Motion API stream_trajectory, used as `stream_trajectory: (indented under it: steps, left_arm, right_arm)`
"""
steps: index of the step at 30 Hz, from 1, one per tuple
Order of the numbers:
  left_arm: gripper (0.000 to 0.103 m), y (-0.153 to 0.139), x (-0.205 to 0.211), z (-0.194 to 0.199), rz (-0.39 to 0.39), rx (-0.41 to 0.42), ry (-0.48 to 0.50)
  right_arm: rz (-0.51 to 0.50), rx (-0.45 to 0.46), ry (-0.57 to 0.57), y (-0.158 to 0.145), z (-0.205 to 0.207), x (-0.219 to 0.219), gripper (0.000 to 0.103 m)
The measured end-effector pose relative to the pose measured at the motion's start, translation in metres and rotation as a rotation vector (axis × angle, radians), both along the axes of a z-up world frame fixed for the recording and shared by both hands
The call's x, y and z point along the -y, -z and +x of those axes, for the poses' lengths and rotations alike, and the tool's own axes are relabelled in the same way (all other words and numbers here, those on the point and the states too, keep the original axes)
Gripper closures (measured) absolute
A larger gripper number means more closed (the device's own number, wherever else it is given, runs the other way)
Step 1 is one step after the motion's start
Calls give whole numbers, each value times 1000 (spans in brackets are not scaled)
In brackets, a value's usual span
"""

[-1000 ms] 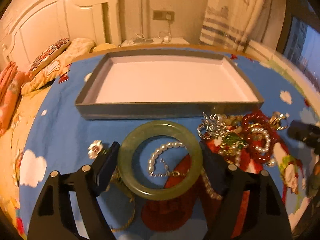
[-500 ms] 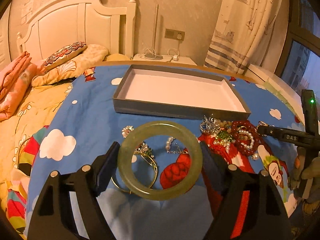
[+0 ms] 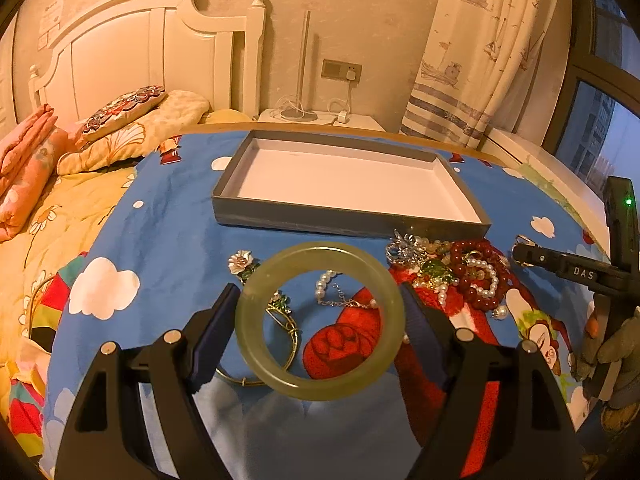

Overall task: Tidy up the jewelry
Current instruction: 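Lower the jade bangle and gold ring into the grey box and open both tools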

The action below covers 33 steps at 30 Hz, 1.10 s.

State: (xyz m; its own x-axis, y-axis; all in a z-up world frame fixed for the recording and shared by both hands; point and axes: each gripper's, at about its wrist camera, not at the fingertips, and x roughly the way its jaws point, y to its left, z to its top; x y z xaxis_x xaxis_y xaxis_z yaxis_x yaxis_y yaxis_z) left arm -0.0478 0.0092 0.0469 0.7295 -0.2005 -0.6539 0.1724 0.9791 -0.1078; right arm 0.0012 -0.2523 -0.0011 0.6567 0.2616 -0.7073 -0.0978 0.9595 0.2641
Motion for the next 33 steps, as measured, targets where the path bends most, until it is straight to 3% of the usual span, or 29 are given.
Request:
stream_trajectory:
  steps: [10, 18, 33]
  left_arm:
    - [25, -17, 12, 23, 8, 35, 21]
    - [25, -29, 16, 78, -39, 25, 35]
    - [25, -12, 19, 167, 55, -67, -35]
  right_arm:
    - [-5, 51, -38, -17, 10, -12, 63]
    - [-19, 105, -84, -36, 51, -34, 63]
    - [-27, 47, -115, -23, 111, -62, 63]
